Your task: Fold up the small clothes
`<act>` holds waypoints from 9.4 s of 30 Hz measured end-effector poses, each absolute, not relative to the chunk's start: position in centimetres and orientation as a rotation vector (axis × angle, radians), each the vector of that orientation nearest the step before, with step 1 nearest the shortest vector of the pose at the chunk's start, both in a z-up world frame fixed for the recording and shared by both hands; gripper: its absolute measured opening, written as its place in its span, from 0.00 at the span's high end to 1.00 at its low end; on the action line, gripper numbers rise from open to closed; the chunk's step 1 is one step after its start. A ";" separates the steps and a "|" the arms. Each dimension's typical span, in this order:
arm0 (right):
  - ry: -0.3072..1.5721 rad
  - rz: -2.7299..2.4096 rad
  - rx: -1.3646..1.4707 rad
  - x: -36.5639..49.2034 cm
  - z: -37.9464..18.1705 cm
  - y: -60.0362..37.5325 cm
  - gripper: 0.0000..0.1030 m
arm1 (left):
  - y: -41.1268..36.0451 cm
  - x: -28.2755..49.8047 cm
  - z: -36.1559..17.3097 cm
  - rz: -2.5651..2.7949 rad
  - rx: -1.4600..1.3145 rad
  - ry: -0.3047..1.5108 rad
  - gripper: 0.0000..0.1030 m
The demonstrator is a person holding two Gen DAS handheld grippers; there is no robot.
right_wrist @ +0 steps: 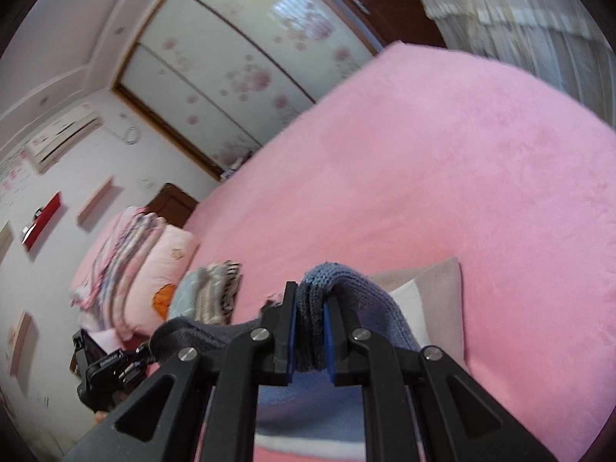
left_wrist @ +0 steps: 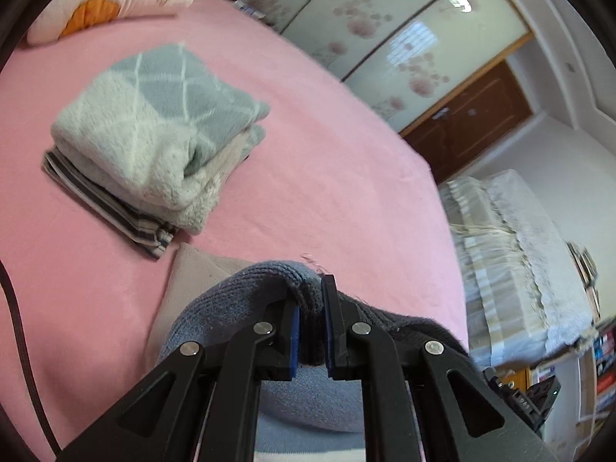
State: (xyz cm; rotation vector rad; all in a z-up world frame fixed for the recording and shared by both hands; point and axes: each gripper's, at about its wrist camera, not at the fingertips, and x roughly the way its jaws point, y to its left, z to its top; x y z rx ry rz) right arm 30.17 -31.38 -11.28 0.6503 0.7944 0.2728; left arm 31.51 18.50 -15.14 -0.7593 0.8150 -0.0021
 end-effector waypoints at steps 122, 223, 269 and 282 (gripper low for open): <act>1.015 0.095 -0.106 29.5 -21.2 -21.1 0.95 | 13.2 29.7 -26.7 0.145 -0.025 0.898 0.22; 0.751 0.256 0.049 15.0 -10.5 -15.3 0.66 | 15.9 12.5 -20.8 0.131 -0.463 0.922 0.02; 0.850 0.265 0.036 26.7 -18.5 -10.7 0.96 | 16.7 23.8 -29.8 0.049 -0.881 0.784 0.77; 1.013 0.290 0.057 30.3 -23.2 -10.1 0.99 | 12.1 23.2 -21.9 -0.027 -0.672 0.637 0.79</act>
